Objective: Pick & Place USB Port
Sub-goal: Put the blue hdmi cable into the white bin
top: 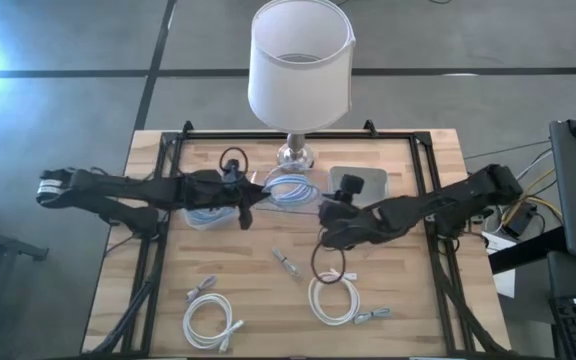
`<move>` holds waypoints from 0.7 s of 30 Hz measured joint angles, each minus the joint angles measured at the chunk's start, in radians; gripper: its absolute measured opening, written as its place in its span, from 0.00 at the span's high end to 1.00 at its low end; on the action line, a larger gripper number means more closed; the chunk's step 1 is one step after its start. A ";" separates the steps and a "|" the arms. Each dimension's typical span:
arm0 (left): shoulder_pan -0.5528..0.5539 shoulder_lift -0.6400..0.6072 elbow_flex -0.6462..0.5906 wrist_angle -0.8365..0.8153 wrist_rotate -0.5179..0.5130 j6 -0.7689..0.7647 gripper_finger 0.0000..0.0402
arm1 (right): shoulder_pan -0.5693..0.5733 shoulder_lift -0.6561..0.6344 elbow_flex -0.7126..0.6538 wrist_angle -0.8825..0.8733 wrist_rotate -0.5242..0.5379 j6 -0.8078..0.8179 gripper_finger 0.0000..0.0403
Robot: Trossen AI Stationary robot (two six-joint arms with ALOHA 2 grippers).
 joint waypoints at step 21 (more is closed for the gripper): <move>-0.001 -0.443 0.042 -0.915 -0.055 -0.398 0.89 | -0.003 -0.417 -0.466 0.431 -0.107 -0.017 0.69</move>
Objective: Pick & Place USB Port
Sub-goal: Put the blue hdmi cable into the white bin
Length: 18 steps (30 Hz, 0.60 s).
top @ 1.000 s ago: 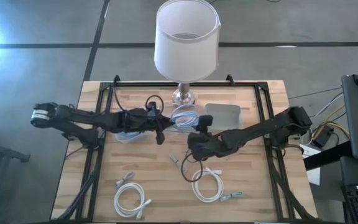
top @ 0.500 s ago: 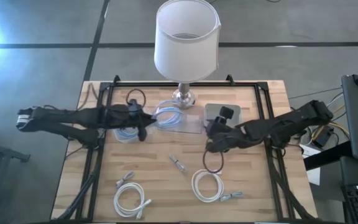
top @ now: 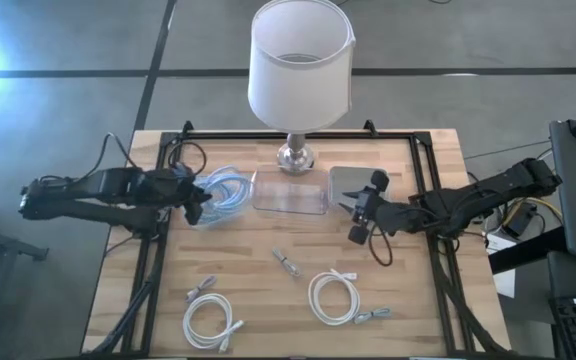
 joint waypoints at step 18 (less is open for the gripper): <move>0.000 0.066 -0.177 0.015 0.039 -0.055 0.86 | 0.000 0.029 -0.035 0.055 -0.025 -0.081 0.69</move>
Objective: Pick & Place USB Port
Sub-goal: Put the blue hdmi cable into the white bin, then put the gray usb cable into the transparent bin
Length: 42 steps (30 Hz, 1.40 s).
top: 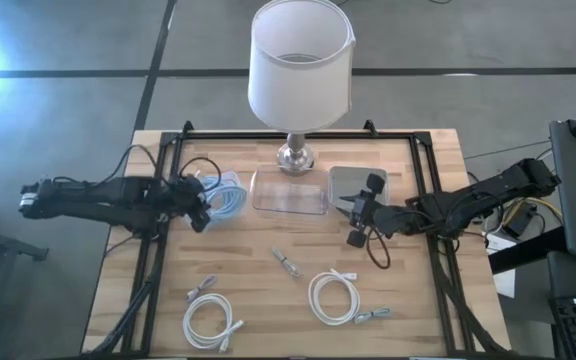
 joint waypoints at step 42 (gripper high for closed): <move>-0.055 0.190 0.186 0.204 -0.071 0.486 0.51 | 0.000 0.001 0.000 0.059 -0.002 0.025 0.69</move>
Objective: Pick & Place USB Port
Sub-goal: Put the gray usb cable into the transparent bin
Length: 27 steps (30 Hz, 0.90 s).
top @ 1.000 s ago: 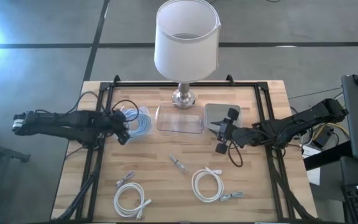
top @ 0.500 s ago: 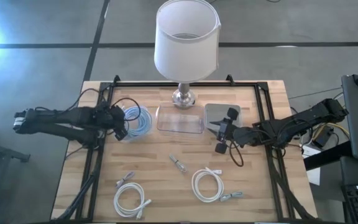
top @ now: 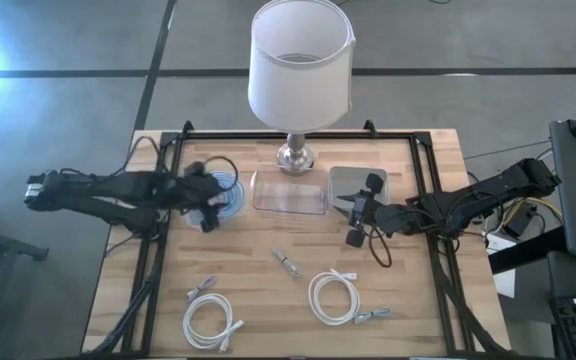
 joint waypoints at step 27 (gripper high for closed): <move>-0.102 0.699 -0.024 0.695 0.346 0.329 0.51 | 0.000 0.001 -0.007 -0.017 0.001 0.059 0.70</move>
